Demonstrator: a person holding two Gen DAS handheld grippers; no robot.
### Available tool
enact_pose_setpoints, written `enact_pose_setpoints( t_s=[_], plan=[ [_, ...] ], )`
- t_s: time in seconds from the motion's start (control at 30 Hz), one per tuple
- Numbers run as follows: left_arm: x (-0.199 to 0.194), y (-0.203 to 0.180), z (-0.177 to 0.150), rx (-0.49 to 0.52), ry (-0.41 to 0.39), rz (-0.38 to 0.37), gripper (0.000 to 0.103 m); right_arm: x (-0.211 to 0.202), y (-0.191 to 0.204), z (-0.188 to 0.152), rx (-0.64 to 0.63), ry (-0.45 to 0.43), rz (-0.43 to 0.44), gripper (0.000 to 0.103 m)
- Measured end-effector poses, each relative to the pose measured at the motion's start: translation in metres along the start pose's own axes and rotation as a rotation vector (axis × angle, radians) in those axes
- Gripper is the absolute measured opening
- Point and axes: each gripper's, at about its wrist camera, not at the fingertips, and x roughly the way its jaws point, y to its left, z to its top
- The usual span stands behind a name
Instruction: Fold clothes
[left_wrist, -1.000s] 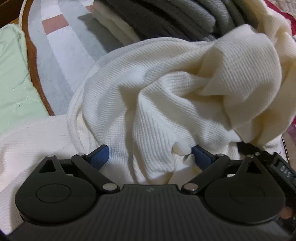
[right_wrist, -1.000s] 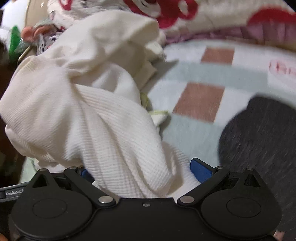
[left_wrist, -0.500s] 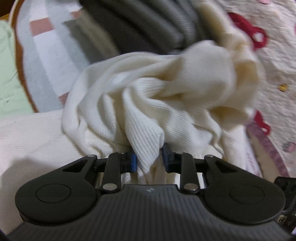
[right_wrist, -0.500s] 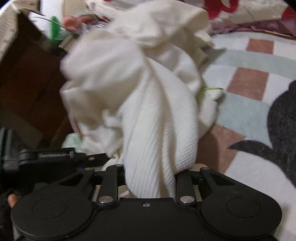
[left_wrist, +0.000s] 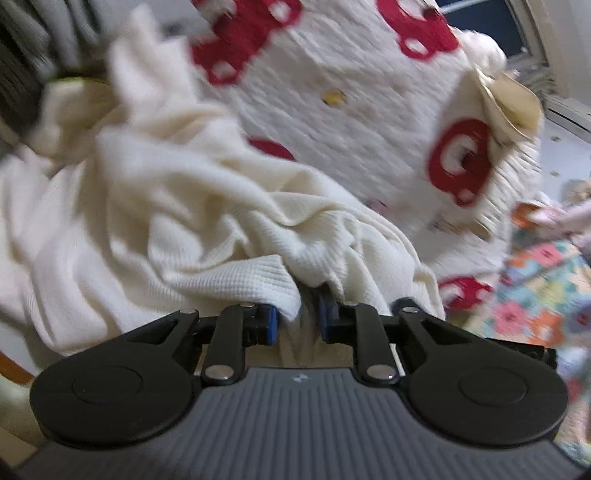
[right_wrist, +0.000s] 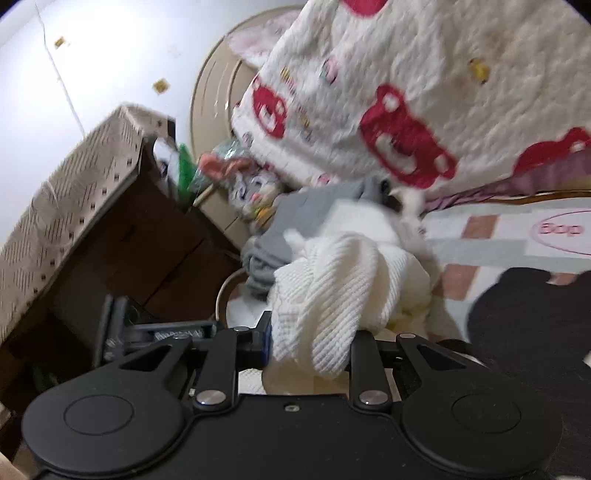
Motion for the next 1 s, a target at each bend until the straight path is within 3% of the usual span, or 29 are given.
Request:
enact_pose_setpoints(
  t_s=[0.17,0.37,0.57,0.73,0.83,1.0],
  plan=[
    [0.012,-0.026,-0.014,0.053,0.073,-0.046,0.017,-0.044,0.004,-0.008,0.088,-0.049,-0.007,0.024],
    [0.023,-0.071,-0.023,0.175,0.101,-0.077,0.016,-0.096,0.009,-0.015,0.17,-0.106,-0.019,0.022],
    [0.033,-0.119,-0.045,0.328,0.163,-0.032,0.015,-0.138,0.024,-0.014,0.167,-0.094,-0.079,0.022],
    [0.031,-0.168,-0.052,0.436,0.181,-0.056,0.015,-0.178,0.028,-0.023,0.211,-0.167,-0.033,0.022],
    [0.027,-0.2,-0.05,0.488,0.194,-0.096,0.015,-0.204,0.044,-0.017,0.186,-0.209,-0.008,0.022],
    [0.024,-0.264,-0.042,0.603,0.194,-0.142,0.015,-0.24,0.086,0.012,0.034,-0.225,-0.059,0.022]
  ],
)
